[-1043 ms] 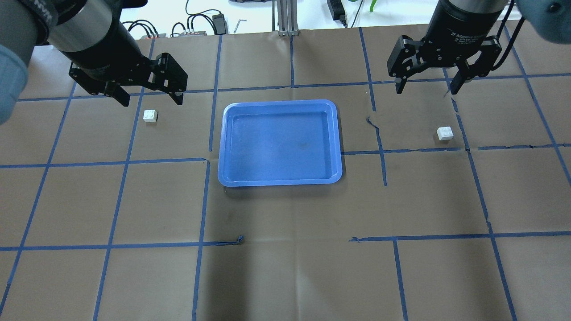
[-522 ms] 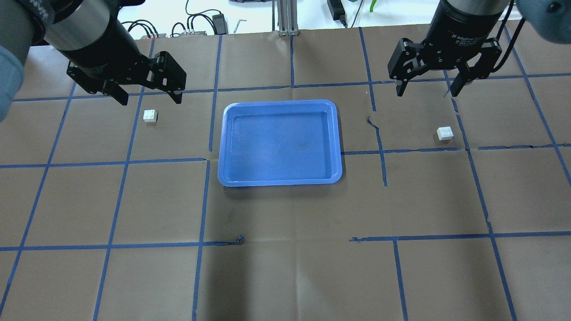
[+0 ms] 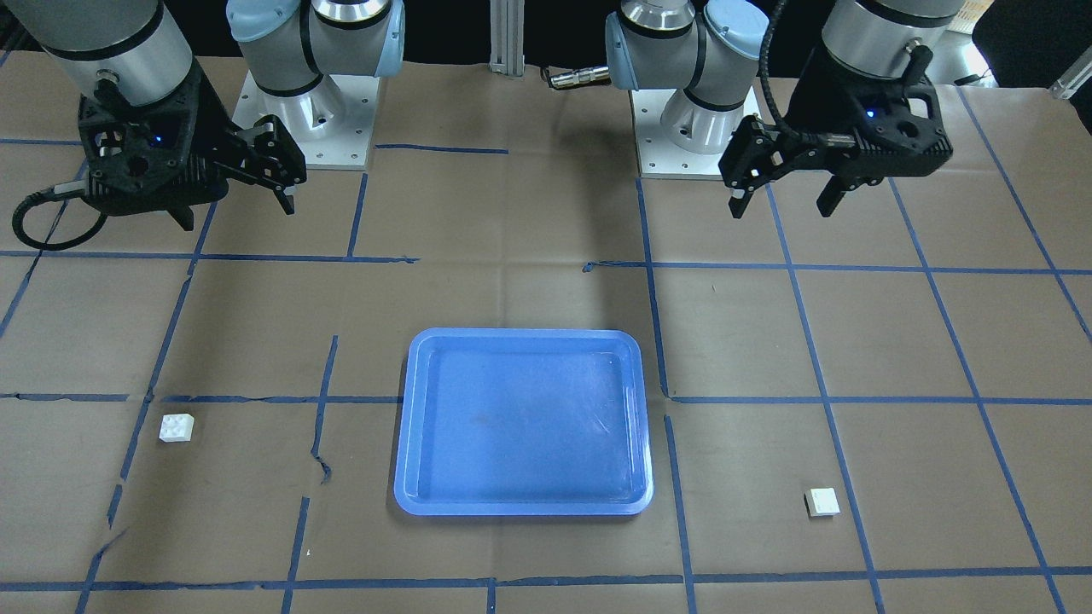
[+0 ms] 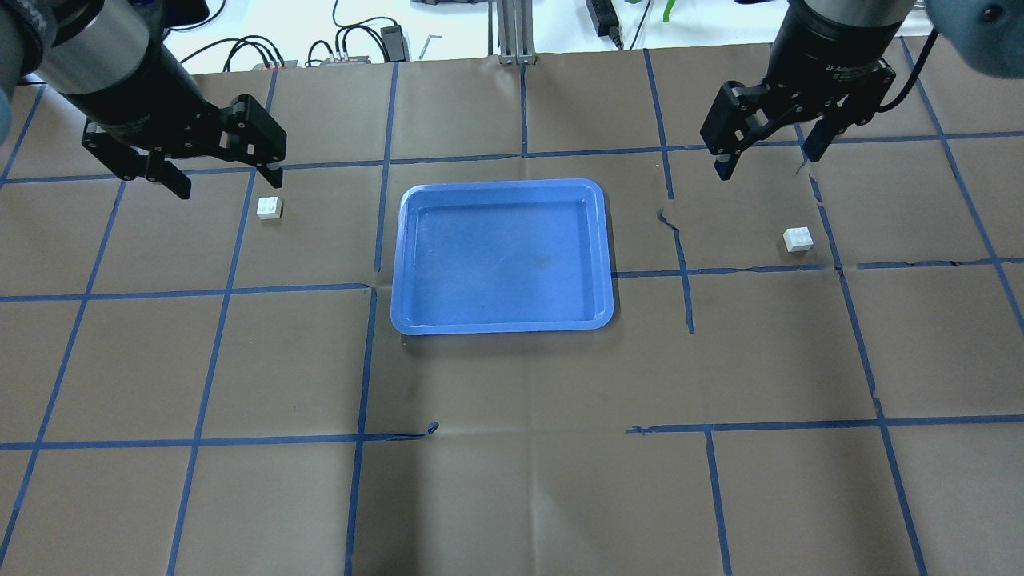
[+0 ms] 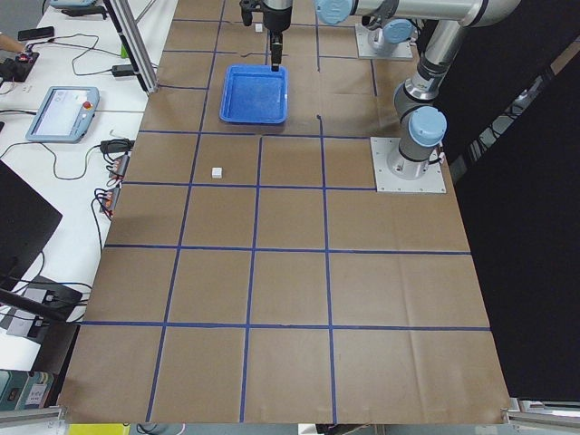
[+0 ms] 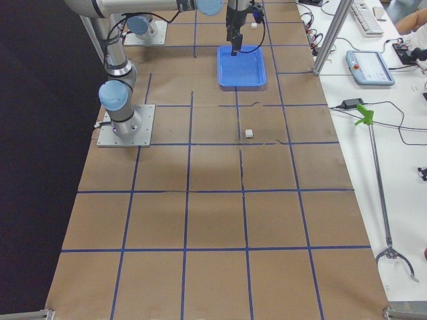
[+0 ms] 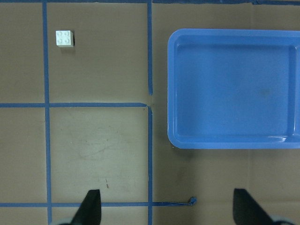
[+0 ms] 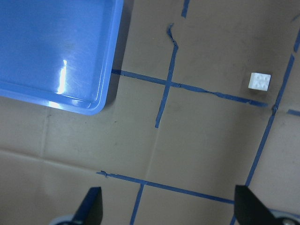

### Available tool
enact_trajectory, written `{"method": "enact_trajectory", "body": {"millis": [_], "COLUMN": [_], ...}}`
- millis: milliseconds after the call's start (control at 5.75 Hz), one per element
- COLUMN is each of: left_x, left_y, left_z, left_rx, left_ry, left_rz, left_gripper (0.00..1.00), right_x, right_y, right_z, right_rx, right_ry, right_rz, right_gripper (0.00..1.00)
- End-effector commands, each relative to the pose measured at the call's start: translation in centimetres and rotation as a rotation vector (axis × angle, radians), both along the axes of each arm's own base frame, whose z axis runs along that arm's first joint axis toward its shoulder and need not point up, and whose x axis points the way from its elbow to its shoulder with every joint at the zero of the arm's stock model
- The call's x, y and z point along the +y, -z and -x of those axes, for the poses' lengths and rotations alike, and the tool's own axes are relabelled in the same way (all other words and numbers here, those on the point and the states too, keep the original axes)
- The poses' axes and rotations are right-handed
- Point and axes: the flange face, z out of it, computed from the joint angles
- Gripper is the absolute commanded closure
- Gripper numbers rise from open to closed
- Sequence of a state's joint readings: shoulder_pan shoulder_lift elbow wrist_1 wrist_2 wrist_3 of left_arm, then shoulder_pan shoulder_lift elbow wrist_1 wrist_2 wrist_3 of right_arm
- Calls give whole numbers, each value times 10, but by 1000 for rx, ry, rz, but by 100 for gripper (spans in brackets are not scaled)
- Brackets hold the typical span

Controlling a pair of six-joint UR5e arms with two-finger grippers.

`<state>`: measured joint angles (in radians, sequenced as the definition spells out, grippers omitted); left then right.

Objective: Assemble white blocks and place on blue tray

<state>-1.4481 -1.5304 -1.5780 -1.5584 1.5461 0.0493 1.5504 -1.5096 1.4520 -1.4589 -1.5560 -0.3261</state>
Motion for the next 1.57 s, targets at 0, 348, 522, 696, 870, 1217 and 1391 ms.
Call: {"method": "enact_trajectory", "body": {"millis": [0,348,522,696,870,1217,1391], "left_x": [-39,-99,-129,-150,-157,-168,-170], "left_y": [56,131,177,218,255,310,317], "left_z": [-82,-115,-124,-130,-132,-136,-136], "left_rx": [14,8,-1,-5,-6,-27,-23], "left_ry": [-21,42,76,90,92,90,90], "left_rz": [-98,-73,-39,-21,-26,39,46], "left_gripper": [1,1,1,1,1,1,10], "right_x": [-16,-37,-45,-57,-75,-106,-115], "right_y": [7,22,26,38,58,132,186], "right_z": [30,75,101,132,163,238,269], "right_rx": [-26,-48,-52,-62,-55,-252,-354], "right_ry": [-410,-937,-1118,-1245,-1361,-1358,-1339], "right_rz": [19,35,49,64,95,263,326], "right_gripper": [0,0,0,0,0,0,0]}}
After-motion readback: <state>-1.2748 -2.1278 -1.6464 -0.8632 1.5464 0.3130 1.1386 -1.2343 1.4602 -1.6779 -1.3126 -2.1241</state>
